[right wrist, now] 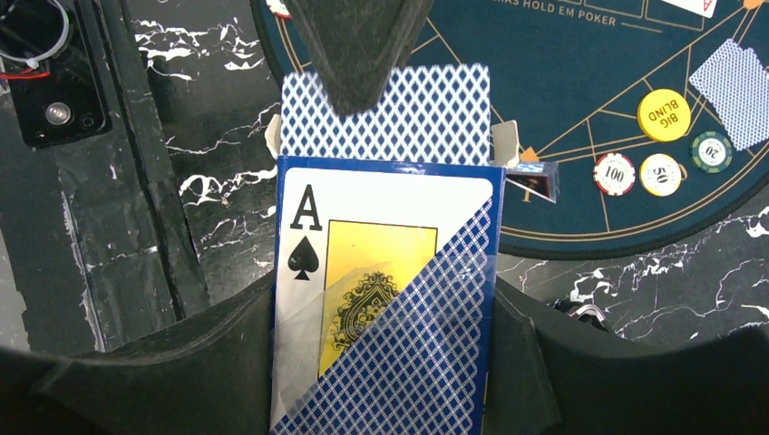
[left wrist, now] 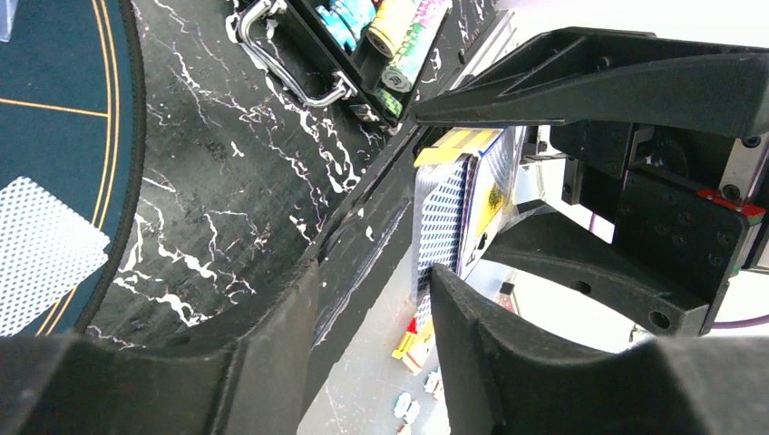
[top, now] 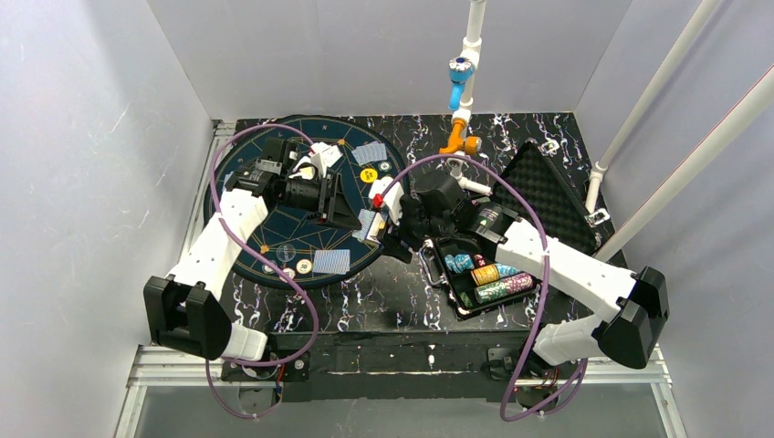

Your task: Distribute texas hold em gaming equipment

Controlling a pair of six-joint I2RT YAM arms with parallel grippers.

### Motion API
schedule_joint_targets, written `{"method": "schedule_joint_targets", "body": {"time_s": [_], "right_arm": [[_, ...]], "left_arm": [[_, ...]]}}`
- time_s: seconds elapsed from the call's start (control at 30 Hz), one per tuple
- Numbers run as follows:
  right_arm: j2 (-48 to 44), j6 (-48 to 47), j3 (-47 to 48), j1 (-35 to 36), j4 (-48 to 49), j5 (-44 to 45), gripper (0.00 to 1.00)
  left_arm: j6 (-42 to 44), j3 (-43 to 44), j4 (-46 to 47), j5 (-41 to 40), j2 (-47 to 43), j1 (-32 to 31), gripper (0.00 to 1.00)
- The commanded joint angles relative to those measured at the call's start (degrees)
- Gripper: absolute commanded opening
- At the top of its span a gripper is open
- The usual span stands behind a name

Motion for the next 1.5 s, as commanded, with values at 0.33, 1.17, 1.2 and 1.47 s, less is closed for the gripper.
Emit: {"method": "schedule_joint_targets", "body": {"time_s": [0.33,1.17,1.2,1.47], "right_arm": [[-0.65,1.43,1.37,0.23,3.99,1.07,0.01],[0.17,5.15,2.71,0.14,4.11,0.89,0.01],[0.17,5.11,2.71,0.14,4.09,1.02,0.01],[0.69,5.61,2.62,0.14,1.96,1.73,0.01]], "left_arm": [[-0.75,2.57,2.64,3.73,-4.73,4.11,0.57],[-16.03,-9.97,16.33,9.07,-3.85,5.8,0.32],[-15.95,-9.94,16.72,9.22,-4.22,5.8,0.33],[-21.51,-12.61,23.25,12.14,-6.33,5.71,0.68]]}}
